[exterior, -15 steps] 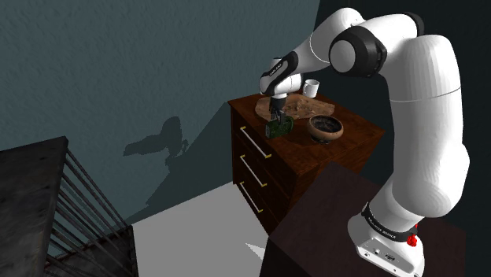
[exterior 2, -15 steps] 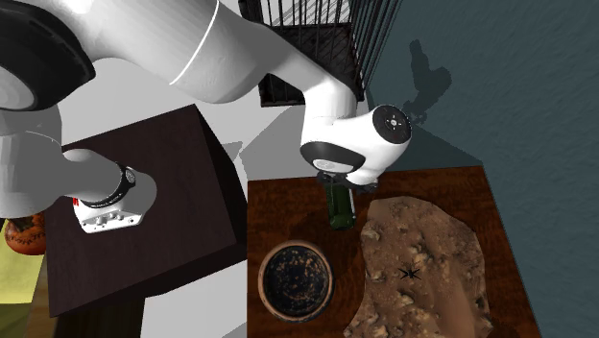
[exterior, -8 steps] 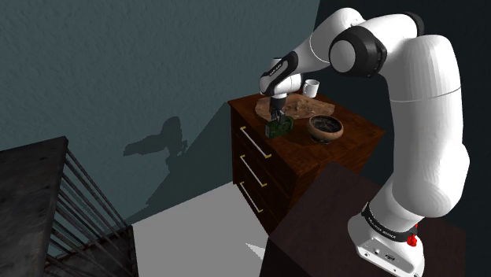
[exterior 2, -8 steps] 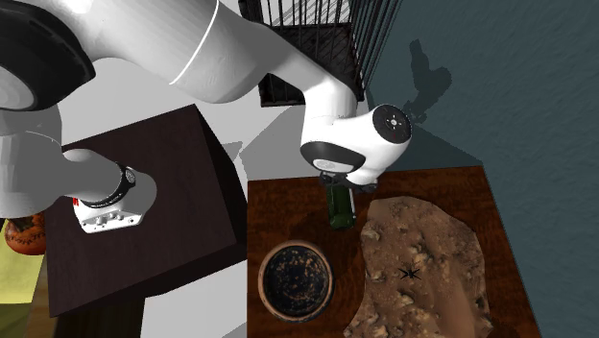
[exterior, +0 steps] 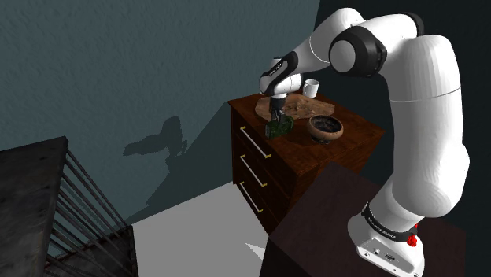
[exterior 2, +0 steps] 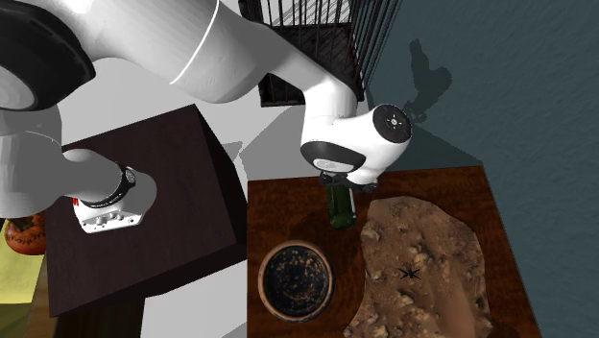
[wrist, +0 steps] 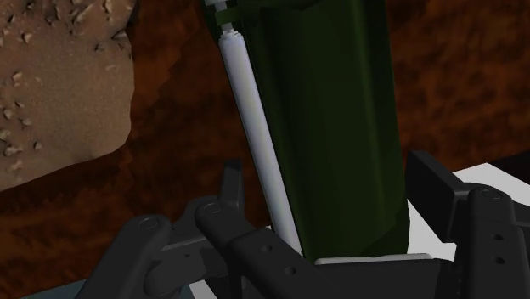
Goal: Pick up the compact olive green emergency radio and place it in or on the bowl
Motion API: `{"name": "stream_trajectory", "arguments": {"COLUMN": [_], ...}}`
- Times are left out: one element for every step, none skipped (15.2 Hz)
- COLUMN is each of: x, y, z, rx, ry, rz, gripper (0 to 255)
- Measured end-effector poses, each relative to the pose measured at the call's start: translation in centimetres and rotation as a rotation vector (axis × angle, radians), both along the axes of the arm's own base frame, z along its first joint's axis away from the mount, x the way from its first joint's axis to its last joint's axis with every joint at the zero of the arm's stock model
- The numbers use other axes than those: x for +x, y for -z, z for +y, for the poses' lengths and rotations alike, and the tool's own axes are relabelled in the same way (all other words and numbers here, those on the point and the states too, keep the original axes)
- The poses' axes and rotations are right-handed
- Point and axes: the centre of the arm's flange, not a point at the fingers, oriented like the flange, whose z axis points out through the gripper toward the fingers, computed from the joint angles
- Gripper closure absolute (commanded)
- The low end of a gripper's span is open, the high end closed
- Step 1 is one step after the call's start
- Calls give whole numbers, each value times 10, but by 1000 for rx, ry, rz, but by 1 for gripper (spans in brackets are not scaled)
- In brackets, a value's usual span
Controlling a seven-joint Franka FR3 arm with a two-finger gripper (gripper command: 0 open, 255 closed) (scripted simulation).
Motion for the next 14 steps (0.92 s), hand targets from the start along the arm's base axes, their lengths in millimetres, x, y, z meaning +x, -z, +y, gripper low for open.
{"name": "stream_trajectory", "arguments": {"x": [-1,-1,-1,-1,-1,-2,-1,-1,-1,-2,-2,0,0,0], "y": [-2,-6,-10,-15,-20,-26,-31,-36,-41,-47,-51,-57,-62,-67], "z": [0,-1,0,0,0,0,-1,-1,-1,-1,0,0,-1,0], "rx": [0,0,0,0,0,0,0,0,0,0,0,0,0,0], "ry": [1,1,1,1,1,2,2,2,1,2,2,1,1,1], "rz": [2,2,3,3,3,3,3,3,3,3,3,3,3,3], "gripper": [255,255,255,255,255,255,255,255,255,255,255,255,255,255]}}
